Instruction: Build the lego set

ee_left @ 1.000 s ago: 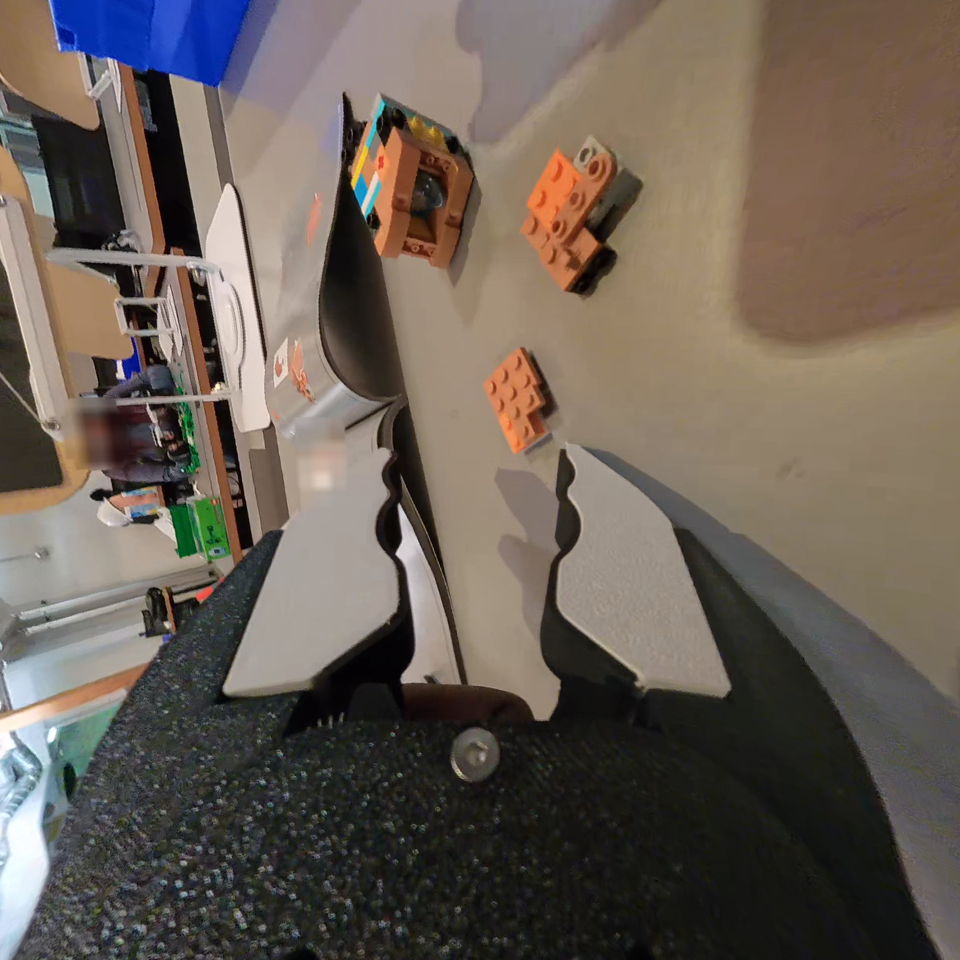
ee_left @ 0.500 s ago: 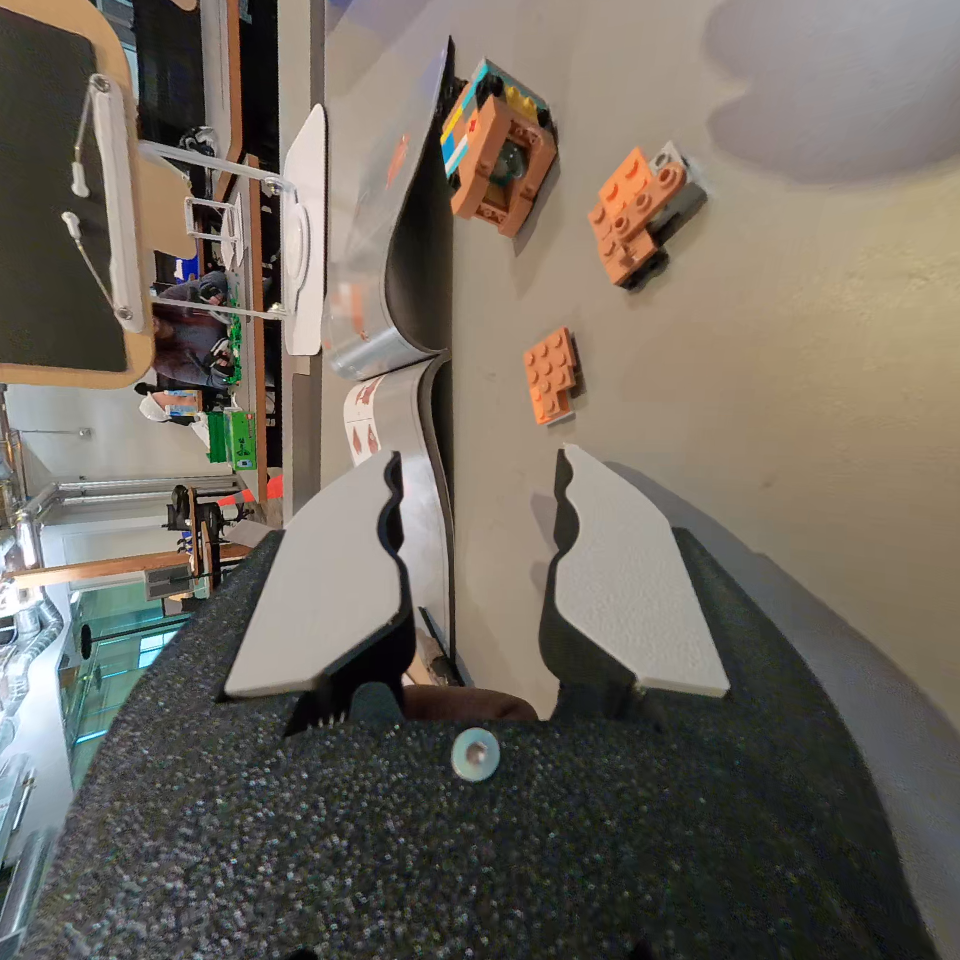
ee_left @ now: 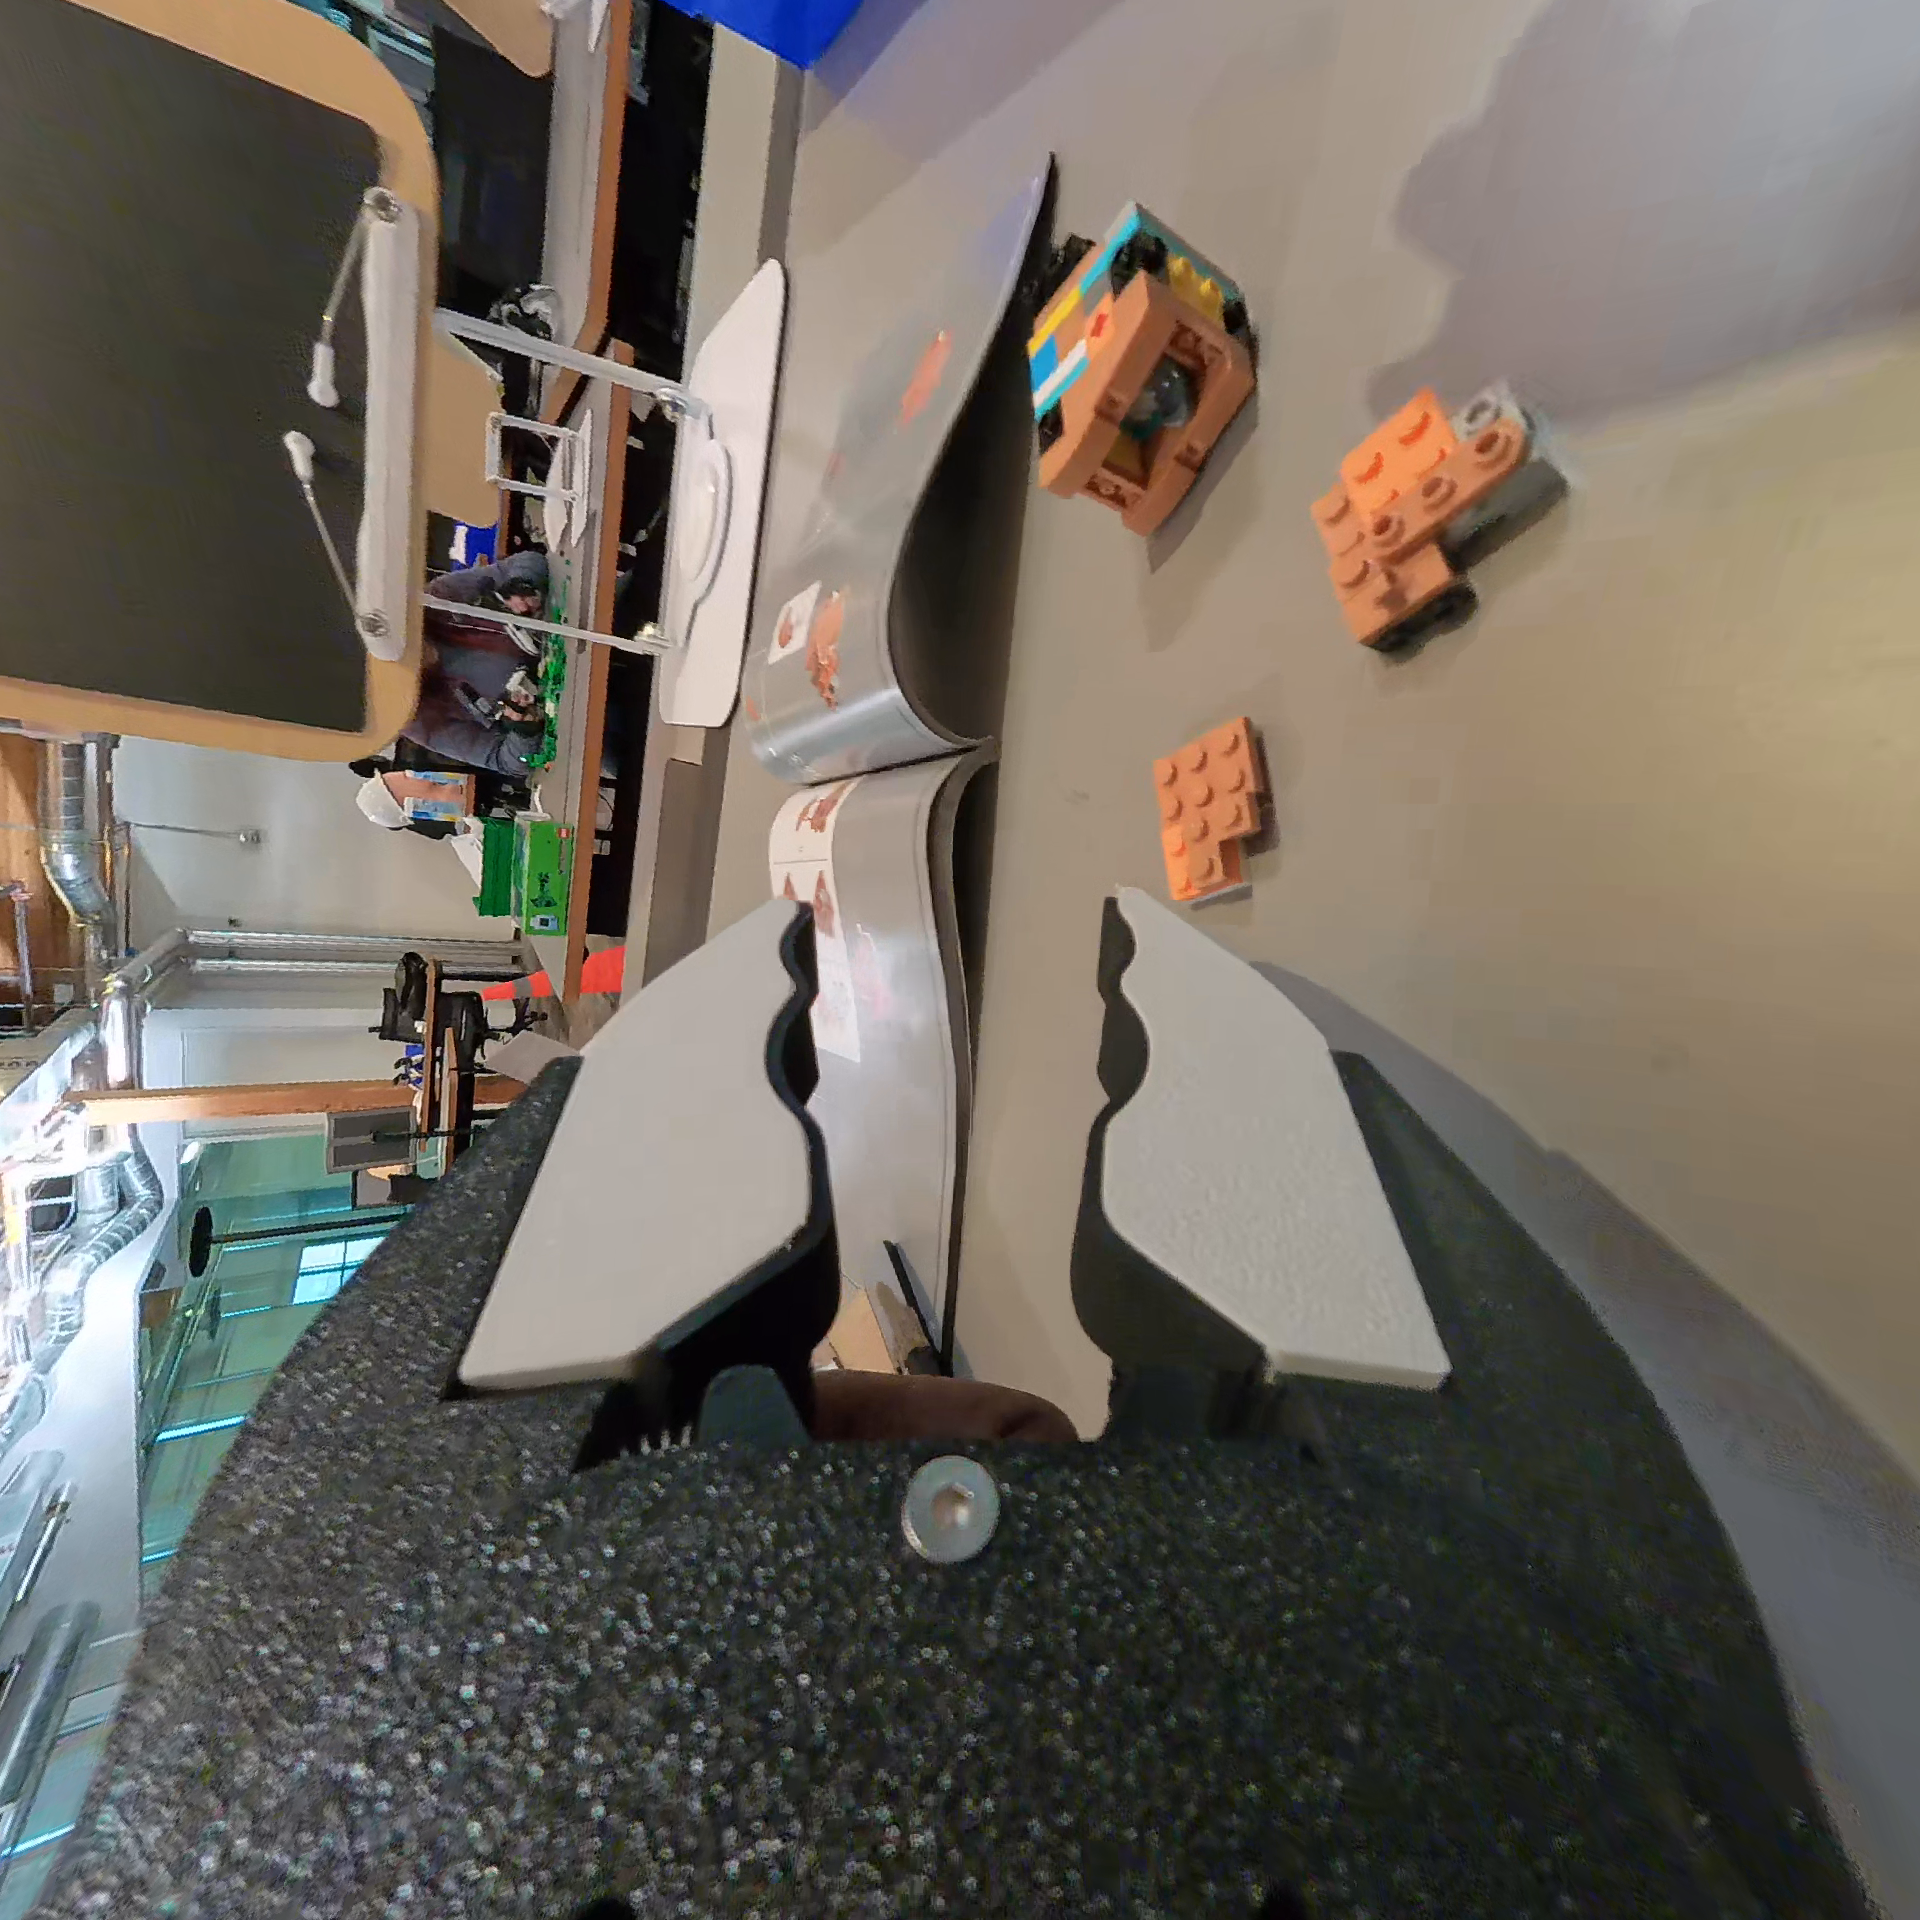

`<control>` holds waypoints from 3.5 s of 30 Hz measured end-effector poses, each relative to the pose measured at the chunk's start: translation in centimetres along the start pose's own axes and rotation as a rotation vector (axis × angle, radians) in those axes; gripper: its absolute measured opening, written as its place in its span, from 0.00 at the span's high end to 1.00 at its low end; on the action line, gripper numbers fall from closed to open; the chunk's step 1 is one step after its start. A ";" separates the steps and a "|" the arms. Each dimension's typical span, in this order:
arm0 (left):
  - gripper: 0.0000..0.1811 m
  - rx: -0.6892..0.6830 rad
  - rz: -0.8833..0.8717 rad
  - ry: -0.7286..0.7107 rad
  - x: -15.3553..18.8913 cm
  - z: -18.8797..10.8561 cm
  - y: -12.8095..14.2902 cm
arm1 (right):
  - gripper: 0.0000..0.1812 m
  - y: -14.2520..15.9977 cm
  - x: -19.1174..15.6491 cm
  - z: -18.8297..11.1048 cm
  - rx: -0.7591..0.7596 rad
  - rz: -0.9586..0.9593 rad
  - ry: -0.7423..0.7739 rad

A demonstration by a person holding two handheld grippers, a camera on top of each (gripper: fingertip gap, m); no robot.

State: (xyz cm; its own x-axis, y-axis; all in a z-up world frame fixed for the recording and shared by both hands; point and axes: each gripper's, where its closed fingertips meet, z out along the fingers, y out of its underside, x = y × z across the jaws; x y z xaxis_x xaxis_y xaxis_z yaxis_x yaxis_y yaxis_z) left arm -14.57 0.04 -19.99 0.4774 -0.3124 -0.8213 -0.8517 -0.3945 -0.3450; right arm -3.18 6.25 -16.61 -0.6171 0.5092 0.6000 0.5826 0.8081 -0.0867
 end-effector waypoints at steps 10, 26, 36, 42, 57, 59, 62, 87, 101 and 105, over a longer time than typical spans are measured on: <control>0.74 0.041 -0.036 -0.121 -2.8 0.4 -0.7 | 0.80 0.6 8.2 3.8 0.481 0.429 0.318; 0.88 0.528 -0.528 -0.240 -6.6 1.0 -3.2 | 0.87 5.3 4.9 -1.0 1.006 0.826 0.267; 1.00 0.634 -0.719 -0.074 -5.9 0.2 -2.9 | 0.93 4.8 3.3 0.7 1.023 0.873 0.167; 1.00 0.608 -0.784 -0.022 -5.4 0.8 -2.4 | 0.94 5.0 3.0 1.7 1.016 0.912 0.106; 1.00 0.574 -0.838 0.056 -4.3 2.1 -2.1 | 0.94 5.7 2.4 1.2 1.018 0.912 0.091; 1.00 0.572 -0.837 0.055 -4.4 2.1 -2.1 | 0.94 5.7 2.3 1.2 1.006 0.900 0.095; 1.00 0.566 -0.829 0.057 -4.3 2.2 -2.1 | 0.93 5.9 2.7 0.1 0.997 0.889 0.101; 1.00 0.529 -0.782 0.053 -3.8 2.6 -2.2 | 0.88 15.5 6.7 -3.8 0.779 0.881 0.169; 1.00 0.527 -0.773 0.051 -3.7 2.6 -2.2 | 0.88 15.2 6.0 -3.3 0.798 0.907 0.156; 1.00 0.525 -0.772 0.050 -3.7 2.6 -2.2 | 0.88 15.4 6.0 -3.5 0.777 0.888 0.157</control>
State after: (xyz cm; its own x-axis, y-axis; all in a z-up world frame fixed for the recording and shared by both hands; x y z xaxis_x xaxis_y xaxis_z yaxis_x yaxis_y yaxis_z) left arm -15.01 4.35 -17.35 0.9501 -0.1682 -0.2628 -0.2776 -0.0709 -0.9581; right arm 3.93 20.68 -11.59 -0.0564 0.9833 0.1733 0.2632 0.1820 -0.9474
